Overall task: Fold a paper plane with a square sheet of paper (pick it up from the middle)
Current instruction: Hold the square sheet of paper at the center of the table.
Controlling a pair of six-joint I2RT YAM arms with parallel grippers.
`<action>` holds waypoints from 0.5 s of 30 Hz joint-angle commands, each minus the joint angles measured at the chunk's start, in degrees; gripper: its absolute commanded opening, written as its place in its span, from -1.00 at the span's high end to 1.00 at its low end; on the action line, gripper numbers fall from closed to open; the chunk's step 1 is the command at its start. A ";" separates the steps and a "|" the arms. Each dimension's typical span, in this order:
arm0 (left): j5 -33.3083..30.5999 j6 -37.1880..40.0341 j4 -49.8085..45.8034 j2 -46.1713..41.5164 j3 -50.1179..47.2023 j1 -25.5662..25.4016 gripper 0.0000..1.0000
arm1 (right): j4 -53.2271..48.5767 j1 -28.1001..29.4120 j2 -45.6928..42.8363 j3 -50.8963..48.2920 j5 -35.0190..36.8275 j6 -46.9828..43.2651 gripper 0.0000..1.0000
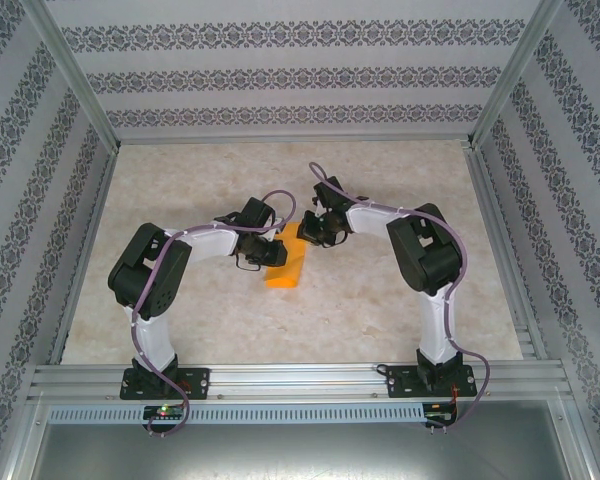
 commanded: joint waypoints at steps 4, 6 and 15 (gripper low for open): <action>-7.92 2.31 -8.24 5.13 -4.98 -0.76 0.60 | -3.10 -1.96 4.08 6.00 5.98 -2.62 0.83; -7.82 2.32 -8.28 4.98 -5.07 -0.75 0.60 | -3.03 -2.45 4.89 7.12 5.77 -2.61 0.83; -7.85 2.40 -8.37 4.12 -5.66 -0.75 0.61 | -4.41 -3.21 8.68 13.75 5.31 -2.70 0.84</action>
